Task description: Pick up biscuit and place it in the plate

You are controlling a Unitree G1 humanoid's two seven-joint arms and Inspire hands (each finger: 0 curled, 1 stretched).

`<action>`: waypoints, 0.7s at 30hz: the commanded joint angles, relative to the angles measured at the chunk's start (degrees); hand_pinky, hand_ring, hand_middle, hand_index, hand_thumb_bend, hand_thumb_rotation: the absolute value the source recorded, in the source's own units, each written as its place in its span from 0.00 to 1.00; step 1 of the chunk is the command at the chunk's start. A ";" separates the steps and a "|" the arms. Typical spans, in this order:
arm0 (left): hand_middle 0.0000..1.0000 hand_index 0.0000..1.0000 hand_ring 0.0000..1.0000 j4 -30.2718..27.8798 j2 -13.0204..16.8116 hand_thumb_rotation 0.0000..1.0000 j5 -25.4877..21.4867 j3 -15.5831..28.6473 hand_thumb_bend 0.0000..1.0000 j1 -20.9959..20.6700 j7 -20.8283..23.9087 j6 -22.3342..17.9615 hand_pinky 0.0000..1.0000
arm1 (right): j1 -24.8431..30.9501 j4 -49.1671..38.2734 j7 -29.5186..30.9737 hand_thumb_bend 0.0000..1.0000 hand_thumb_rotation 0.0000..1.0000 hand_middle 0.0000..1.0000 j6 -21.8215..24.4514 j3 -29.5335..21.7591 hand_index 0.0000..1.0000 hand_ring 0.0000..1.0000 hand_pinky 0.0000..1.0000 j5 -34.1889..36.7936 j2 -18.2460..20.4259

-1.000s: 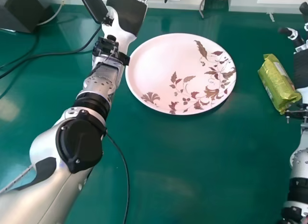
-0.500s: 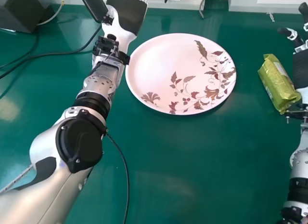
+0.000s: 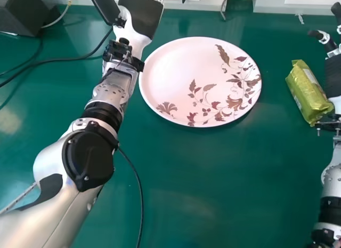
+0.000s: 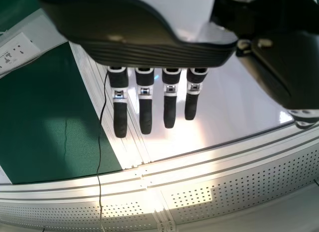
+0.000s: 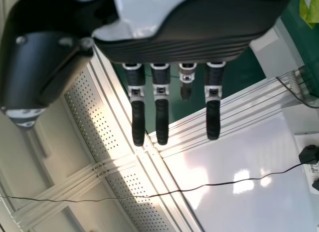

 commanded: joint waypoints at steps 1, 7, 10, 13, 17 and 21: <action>0.87 0.91 0.80 -0.19 -0.26 0.78 0.38 -0.98 1.00 -0.85 0.07 -0.21 0.65 | 0.68 -0.62 0.36 1.00 0.64 0.64 0.23 -0.15 0.59 0.63 0.50 0.40 -0.17; 0.86 0.90 0.79 -0.17 -0.21 0.78 0.23 -0.86 1.00 -0.92 0.06 0.06 0.64 | 0.93 -1.45 -0.96 1.00 0.63 0.65 0.15 -0.03 0.59 0.63 0.50 -0.23 0.08; 0.87 0.92 0.80 -0.20 -0.24 0.79 0.29 -0.91 1.00 -0.89 0.01 -0.16 0.63 | 1.41 -2.51 -2.24 1.00 0.63 0.64 -0.54 0.31 0.58 0.63 0.50 -1.66 0.00; 0.87 0.93 0.80 -0.19 -0.23 0.78 0.41 -1.00 1.00 -0.83 -0.28 -0.26 0.64 | 1.96 -4.38 -4.17 1.00 0.63 0.65 -0.92 0.70 0.59 0.64 0.51 -3.32 0.21; 0.88 0.93 0.80 -0.16 -0.23 0.76 0.24 -0.87 1.00 -0.83 -0.34 -0.02 0.63 | 2.92 -7.13 -7.84 1.00 0.63 0.66 -2.13 1.55 0.60 0.64 0.50 -7.07 0.43; 0.90 0.94 0.83 -0.14 -0.17 0.76 0.22 -0.86 0.99 -0.84 -0.26 0.15 0.66 | 4.31 -10.50 -12.17 1.00 0.63 0.65 -2.81 2.71 0.59 0.64 0.50 -11.43 0.51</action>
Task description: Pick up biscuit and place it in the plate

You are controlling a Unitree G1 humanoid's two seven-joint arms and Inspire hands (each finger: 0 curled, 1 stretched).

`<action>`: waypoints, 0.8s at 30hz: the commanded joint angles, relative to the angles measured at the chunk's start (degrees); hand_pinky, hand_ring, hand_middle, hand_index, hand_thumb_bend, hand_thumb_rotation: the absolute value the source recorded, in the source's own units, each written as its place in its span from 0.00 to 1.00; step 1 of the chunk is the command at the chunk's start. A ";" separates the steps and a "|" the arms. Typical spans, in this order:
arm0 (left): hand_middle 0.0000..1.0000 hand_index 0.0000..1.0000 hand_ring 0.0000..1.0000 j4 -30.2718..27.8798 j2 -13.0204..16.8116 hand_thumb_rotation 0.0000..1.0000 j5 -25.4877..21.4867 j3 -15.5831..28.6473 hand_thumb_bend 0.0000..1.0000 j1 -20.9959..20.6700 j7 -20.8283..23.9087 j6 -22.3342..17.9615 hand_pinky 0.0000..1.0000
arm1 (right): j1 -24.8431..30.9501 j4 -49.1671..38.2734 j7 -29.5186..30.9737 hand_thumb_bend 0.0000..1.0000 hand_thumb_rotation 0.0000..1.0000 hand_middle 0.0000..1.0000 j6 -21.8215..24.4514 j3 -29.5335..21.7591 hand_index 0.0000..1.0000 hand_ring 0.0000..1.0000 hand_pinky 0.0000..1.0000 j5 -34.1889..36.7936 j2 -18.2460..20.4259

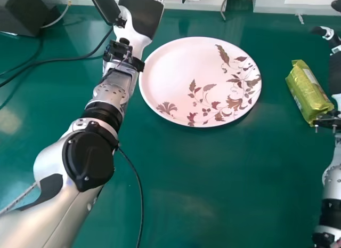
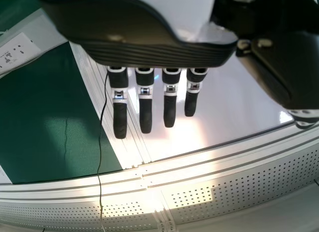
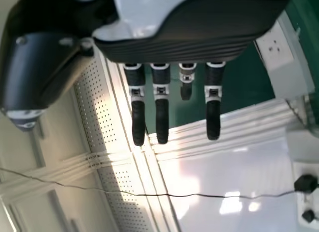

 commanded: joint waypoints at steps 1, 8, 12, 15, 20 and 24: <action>0.90 0.94 0.83 -0.15 -0.08 0.75 0.32 -0.91 0.99 -0.84 -0.18 0.02 0.67 | 1.57 -2.65 -2.40 1.00 0.64 0.64 -0.58 0.59 0.58 0.64 0.51 -1.95 0.35; 0.94 0.95 0.86 -0.14 -0.12 0.73 0.37 -0.92 0.96 -0.89 0.12 -0.10 0.72 | 3.22 -6.55 -6.01 1.00 0.62 0.65 -1.18 2.21 0.59 0.64 0.50 -5.64 0.13; 0.94 0.94 0.86 -0.13 -0.04 0.72 0.46 -1.01 0.98 -0.89 -0.13 -0.04 0.74 | 3.71 -7.92 -7.31 1.00 0.63 0.64 -1.12 2.68 0.58 0.63 0.50 -6.55 0.17; 0.93 0.94 0.85 -0.12 0.04 0.73 0.39 -0.95 0.98 -0.88 -0.08 0.04 0.73 | 4.10 -8.80 -8.25 1.00 0.63 0.64 -1.48 3.01 0.58 0.64 0.50 -7.59 0.18; 0.92 0.94 0.84 -0.12 0.08 0.75 0.48 -1.00 1.00 -0.89 0.06 -0.13 0.72 | 4.47 -9.95 -10.11 1.00 0.63 0.64 -1.61 3.46 0.58 0.64 0.50 -9.40 0.05; 0.92 0.94 0.83 -0.10 0.18 0.76 0.62 -1.09 1.00 -0.87 -0.32 -0.20 0.72 | 4.87 -10.80 -11.60 1.00 0.64 0.64 -1.80 3.88 0.58 0.64 0.50 -11.34 0.00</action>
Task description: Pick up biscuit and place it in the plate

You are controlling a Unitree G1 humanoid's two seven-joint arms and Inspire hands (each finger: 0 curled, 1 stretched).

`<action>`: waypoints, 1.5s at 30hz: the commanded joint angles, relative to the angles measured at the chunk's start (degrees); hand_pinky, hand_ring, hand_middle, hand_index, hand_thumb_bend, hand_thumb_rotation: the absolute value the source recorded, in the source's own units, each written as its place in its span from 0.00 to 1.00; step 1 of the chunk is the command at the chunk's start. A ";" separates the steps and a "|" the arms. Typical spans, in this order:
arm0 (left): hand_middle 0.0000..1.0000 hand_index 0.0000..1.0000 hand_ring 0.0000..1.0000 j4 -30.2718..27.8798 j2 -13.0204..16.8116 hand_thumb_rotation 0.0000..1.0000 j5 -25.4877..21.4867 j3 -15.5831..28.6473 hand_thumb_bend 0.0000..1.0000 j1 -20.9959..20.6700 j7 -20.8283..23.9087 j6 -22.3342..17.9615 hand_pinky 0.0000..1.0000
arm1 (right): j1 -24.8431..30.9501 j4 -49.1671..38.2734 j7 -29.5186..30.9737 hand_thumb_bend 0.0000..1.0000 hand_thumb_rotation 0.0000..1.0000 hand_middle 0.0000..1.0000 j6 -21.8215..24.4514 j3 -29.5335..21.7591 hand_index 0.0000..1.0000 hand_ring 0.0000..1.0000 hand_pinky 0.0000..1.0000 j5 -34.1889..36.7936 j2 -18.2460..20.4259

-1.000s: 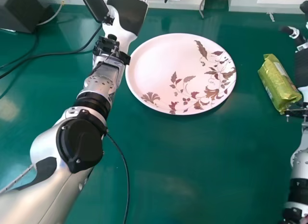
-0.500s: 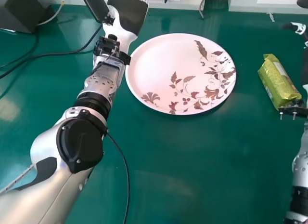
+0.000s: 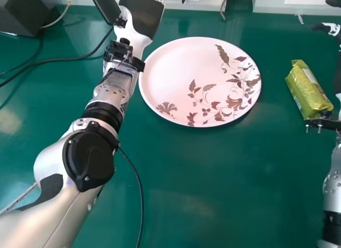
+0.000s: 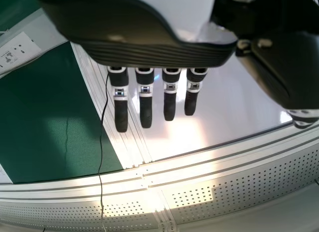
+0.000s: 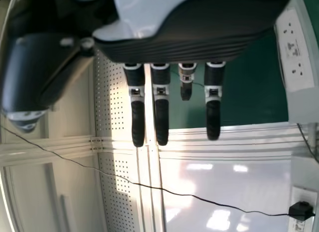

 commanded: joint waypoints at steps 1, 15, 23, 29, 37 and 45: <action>0.92 0.94 0.83 -0.07 0.27 0.76 0.42 -0.98 1.00 -0.83 -0.56 -0.08 0.72 | 1.17 -1.30 -0.75 1.00 0.64 0.64 -0.77 0.31 0.58 0.64 0.51 -0.85 -0.07; 0.94 0.95 0.84 0.18 0.86 0.72 0.49 -0.69 1.00 -0.69 -0.81 0.77 0.74 | 2.25 -4.10 -3.27 1.00 0.61 0.63 -0.11 1.31 0.57 0.63 0.50 -4.38 -0.62; 0.94 0.93 0.84 0.12 0.97 0.75 0.95 -1.02 1.00 -0.65 -1.31 0.12 0.74 | 3.55 -7.04 -5.37 1.00 0.62 0.62 0.26 1.96 0.57 0.63 0.50 -9.91 -1.50; 0.93 0.94 0.84 0.14 1.02 0.78 1.05 -0.94 1.00 -0.73 -1.08 0.15 0.71 | 4.63 -10.35 -9.78 1.00 0.63 0.62 1.34 2.68 0.57 0.63 0.51 -17.63 -1.19; 0.92 0.94 0.83 0.15 1.16 0.77 0.87 -0.80 0.99 -0.83 -1.00 0.44 0.70 | 4.99 -11.94 -13.16 1.00 0.62 0.63 2.17 3.68 0.57 0.62 0.49 -24.67 -1.74; 0.92 0.93 0.83 0.17 1.15 0.73 0.84 -0.75 0.95 -0.87 -0.45 0.43 0.67 | 5.68 -15.63 -16.84 1.00 0.62 0.62 6.41 5.01 0.57 0.62 0.50 -32.81 -1.43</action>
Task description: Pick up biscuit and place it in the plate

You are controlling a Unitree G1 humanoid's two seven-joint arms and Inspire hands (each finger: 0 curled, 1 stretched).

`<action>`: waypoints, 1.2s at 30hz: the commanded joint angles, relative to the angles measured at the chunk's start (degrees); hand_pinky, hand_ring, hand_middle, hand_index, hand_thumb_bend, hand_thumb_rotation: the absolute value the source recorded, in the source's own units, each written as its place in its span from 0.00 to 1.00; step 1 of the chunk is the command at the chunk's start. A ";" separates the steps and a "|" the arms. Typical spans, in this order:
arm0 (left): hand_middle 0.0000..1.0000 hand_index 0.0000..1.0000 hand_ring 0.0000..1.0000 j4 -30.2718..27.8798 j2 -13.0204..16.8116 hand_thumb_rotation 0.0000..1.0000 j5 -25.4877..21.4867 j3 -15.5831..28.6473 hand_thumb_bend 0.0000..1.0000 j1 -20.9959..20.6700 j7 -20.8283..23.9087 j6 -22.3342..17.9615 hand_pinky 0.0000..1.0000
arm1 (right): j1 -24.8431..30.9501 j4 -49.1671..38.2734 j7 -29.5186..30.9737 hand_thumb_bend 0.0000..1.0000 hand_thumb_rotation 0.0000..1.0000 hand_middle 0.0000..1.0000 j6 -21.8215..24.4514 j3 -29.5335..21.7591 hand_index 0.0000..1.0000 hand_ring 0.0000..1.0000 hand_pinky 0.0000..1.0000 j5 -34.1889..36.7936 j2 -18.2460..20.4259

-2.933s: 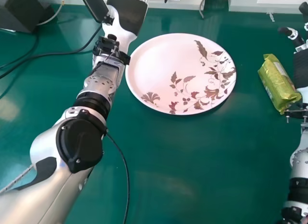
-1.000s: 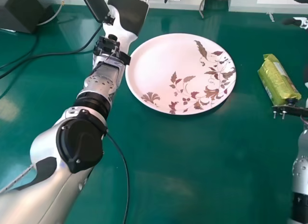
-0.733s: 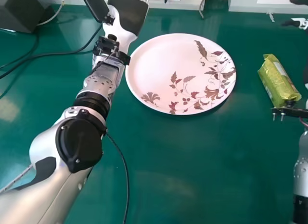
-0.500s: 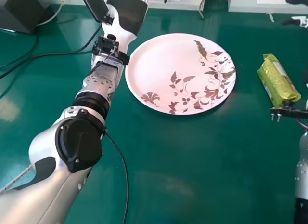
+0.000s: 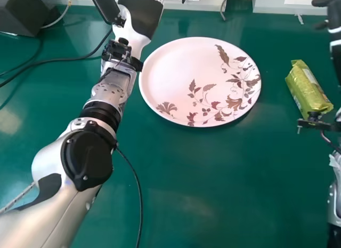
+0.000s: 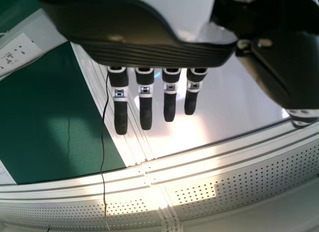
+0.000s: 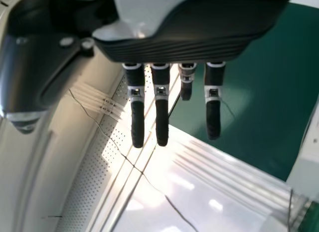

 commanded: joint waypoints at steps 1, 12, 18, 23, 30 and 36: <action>0.91 0.92 0.83 0.11 0.42 0.73 0.09 -0.55 0.95 -0.87 0.27 0.12 0.66 | 1.05 -1.81 -1.55 1.00 0.62 0.62 1.36 0.54 0.57 0.62 0.50 -2.07 0.10; 0.90 0.89 0.80 0.09 0.46 0.66 0.16 -0.66 0.92 -0.84 0.04 0.25 0.68 | 1.78 -3.19 -7.30 1.00 0.62 0.62 4.35 2.93 0.57 0.61 0.49 -12.99 -0.08; 0.88 0.90 0.82 0.00 0.23 0.66 0.28 -0.79 0.91 -0.88 0.25 -0.25 0.64 | 2.25 -4.37 -8.83 1.00 0.63 0.62 6.54 4.18 0.57 0.61 0.48 -18.27 -0.38; 0.88 0.89 0.83 0.05 0.28 0.65 0.22 -0.76 0.91 -0.88 -0.03 -0.01 0.67 | 2.63 -5.89 -8.94 1.00 0.63 0.63 9.34 5.04 0.58 0.61 0.49 -21.86 -0.36; 0.88 0.89 0.83 0.07 0.32 0.71 0.20 -0.73 0.92 -0.87 0.22 0.10 0.69 | 3.19 -8.31 -8.58 1.00 0.60 0.62 14.23 6.65 0.57 0.61 0.49 -29.43 -0.97; 0.89 0.89 0.83 0.07 0.28 0.70 0.35 -0.83 0.91 -0.80 0.50 -0.26 0.70 | 3.63 -9.72 -7.98 1.00 0.60 0.63 16.71 7.59 0.57 0.61 0.49 -32.48 -1.26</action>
